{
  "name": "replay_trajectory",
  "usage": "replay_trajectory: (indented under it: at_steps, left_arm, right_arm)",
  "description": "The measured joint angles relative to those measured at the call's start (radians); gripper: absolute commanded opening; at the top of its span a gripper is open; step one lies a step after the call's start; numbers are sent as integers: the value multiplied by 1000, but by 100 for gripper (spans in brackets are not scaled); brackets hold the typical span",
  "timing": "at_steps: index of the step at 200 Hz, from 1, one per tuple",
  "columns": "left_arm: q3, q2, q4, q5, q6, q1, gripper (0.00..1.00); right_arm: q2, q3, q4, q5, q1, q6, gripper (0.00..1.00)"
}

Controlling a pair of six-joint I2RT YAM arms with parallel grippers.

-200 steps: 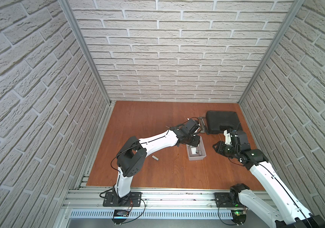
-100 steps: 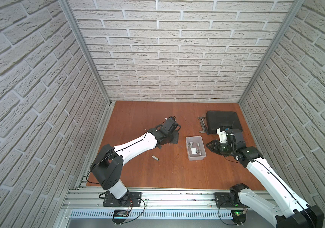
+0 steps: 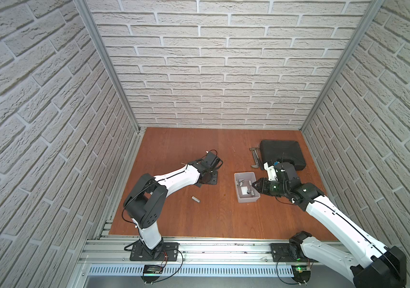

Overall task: Put the socket on the desktop into the storage box
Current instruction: Pick up the socket head at the center of the board.

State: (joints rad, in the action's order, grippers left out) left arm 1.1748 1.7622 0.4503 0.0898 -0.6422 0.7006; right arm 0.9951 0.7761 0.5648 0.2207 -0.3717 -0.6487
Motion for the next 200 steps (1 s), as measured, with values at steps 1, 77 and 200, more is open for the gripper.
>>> replay_trajectory:
  at_steps: [1, 77, 200]
  left_arm:
    - [2, 2, 0, 0, 0, 0, 44]
    - [127, 132, 10, 18, 35, 1, 41]
    - [167, 201, 79, 43, 41, 21, 35]
  right_arm:
    - [0, 0, 0, 0, 0, 0, 33]
    - [-10, 0, 4, -26, -3, -2, 33]
    - [-11, 0, 8, -44, -4, -1, 33]
